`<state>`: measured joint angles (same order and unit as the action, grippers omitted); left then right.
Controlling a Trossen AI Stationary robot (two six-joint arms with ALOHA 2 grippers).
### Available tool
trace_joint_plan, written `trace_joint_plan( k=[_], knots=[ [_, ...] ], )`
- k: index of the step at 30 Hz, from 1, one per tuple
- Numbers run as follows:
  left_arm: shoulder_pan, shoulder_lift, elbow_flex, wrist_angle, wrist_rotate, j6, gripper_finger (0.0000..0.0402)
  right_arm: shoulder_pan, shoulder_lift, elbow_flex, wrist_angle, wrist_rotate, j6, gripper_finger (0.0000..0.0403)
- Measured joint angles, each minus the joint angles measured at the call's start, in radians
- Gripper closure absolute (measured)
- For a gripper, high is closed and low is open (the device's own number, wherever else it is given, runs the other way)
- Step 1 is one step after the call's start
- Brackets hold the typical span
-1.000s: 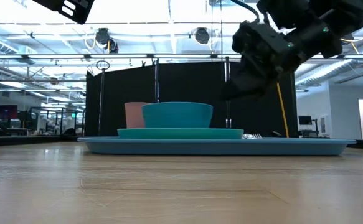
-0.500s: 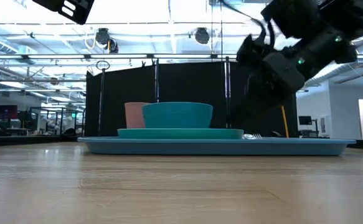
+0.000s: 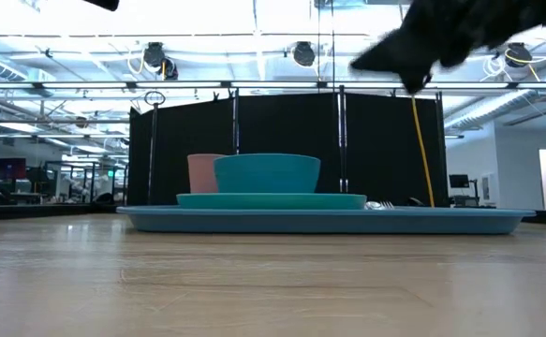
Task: Set up tray
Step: Return to Home Position
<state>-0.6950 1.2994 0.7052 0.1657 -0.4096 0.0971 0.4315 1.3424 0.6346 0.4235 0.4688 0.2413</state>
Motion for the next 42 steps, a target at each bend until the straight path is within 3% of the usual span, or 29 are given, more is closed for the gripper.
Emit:
trace_joint_plan(
  k=[7,11,15,19,25,30,37,42],
  knots=[
    [0.061,-0.113,-0.037,-0.021,0.057,-0.005,0.0397,0.078,-0.244,0.0,-0.189,0.061,-0.045,0.0402],
    [0.105,-0.262,-0.16,0.045,0.146,-0.025,0.0398,0.112,-0.352,0.0,-0.287,0.111,-0.044,0.0402],
    [0.129,-0.451,-0.289,0.079,0.12,-0.057,0.0399,0.135,-0.431,-0.004,-0.338,0.122,-0.044,0.0402],
    [0.14,-0.648,-0.382,0.072,0.126,-0.071,0.0399,0.143,-0.52,-0.075,-0.322,0.13,-0.044,0.0403],
    [0.139,-0.87,-0.432,-0.063,0.133,-0.072,0.04,0.127,-0.686,-0.289,-0.196,0.103,0.019,0.0403],
    [0.14,-0.963,-0.434,-0.163,0.151,-0.072,0.04,0.114,-0.83,-0.442,-0.082,0.073,-0.001,0.0403],
    [0.144,-1.057,-0.434,-0.276,0.134,-0.054,0.0399,0.095,-1.021,-0.565,-0.09,-0.005,-0.039,0.0403],
    [0.176,-1.159,-0.434,-0.388,0.119,-0.055,0.04,0.095,-1.137,-0.587,-0.169,0.0,-0.083,0.0403]
  ],
)
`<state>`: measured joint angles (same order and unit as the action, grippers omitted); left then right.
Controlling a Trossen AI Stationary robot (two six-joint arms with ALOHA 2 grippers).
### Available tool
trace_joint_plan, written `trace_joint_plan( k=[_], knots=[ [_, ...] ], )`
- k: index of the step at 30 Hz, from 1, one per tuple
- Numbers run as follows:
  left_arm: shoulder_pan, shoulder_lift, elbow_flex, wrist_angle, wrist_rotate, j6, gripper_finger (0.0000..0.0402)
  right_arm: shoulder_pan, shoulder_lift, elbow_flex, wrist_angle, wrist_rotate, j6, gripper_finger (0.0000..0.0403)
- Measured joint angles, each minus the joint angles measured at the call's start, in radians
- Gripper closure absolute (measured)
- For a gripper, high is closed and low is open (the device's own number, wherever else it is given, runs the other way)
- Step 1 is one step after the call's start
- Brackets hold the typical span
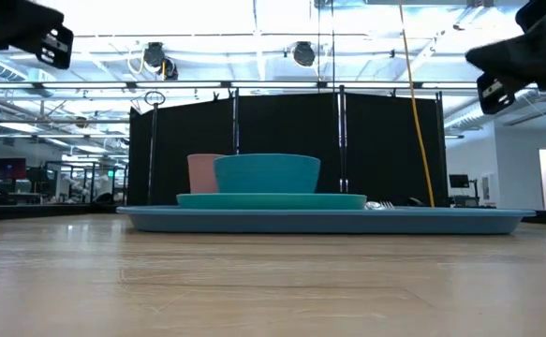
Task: Set up tray
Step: Return to Home Position
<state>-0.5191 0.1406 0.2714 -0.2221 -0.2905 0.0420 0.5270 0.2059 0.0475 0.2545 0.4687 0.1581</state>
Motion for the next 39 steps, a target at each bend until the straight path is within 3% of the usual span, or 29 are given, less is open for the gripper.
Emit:
trace_joint_plan(
  k=[5,8,13,18,22,31,39],
  knots=[
    [0.032,-0.137,0.0,-0.134,0.001,-0.027,0.0395,0.0,-0.128,-0.002,-0.09,0.005,-0.04,0.0403],
    [0.043,-0.136,0.004,-0.128,0.012,-0.017,0.0399,0.0,-0.206,-0.002,-0.169,0.039,-0.044,0.0403],
    [0.057,-0.135,-0.006,-0.11,-0.176,-0.056,0.0385,0.001,-0.206,0.011,-0.225,0.111,-0.038,0.0403],
    [0.059,-0.119,-0.007,-0.102,-0.094,-0.051,0.0391,0.0,-0.202,0.01,-0.22,0.159,-0.05,0.0403],
    [0.059,-0.107,-0.006,-0.12,-0.11,-0.082,0.0398,0.0,-0.202,0.01,-0.218,0.162,-0.069,0.0403],
    [0.059,-0.072,-0.007,-0.14,-0.103,-0.067,0.0357,-0.002,-0.197,0.01,-0.172,0.161,-0.049,0.0403],
    [0.059,-0.071,-0.007,-0.141,-0.103,-0.064,0.035,-0.002,-0.196,0.009,-0.133,0.159,-0.047,0.0403]
  ],
)
